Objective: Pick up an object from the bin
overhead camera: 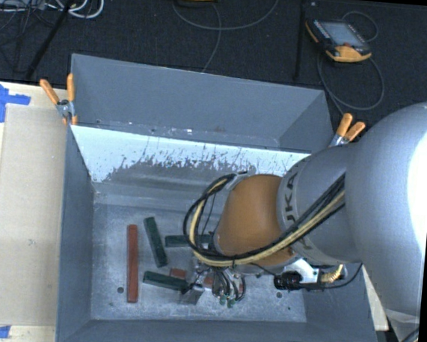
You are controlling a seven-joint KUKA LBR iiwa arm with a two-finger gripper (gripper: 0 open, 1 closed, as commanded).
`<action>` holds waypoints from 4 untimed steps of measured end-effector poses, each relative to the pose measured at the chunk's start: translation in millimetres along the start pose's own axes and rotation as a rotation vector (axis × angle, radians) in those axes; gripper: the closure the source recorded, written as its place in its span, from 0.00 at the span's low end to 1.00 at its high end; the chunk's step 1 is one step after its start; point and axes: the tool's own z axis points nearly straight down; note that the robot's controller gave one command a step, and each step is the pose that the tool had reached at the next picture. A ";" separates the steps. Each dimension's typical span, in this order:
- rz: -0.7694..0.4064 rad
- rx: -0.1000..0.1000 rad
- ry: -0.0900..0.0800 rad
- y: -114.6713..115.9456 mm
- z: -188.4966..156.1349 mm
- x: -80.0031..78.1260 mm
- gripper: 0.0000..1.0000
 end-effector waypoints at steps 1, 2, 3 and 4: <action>-0.450 0.000 -0.015 -10.4 -0.8 5.6 1.00; -0.448 0.002 -0.007 -11.9 2.1 7.9 0.00; -0.447 0.001 -0.003 -11.4 1.4 8.8 1.00; -0.446 0.002 -0.006 -12.1 2.3 8.1 0.00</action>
Offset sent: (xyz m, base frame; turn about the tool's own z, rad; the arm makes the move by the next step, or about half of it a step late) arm -0.0138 -0.0111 -0.0038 -0.4491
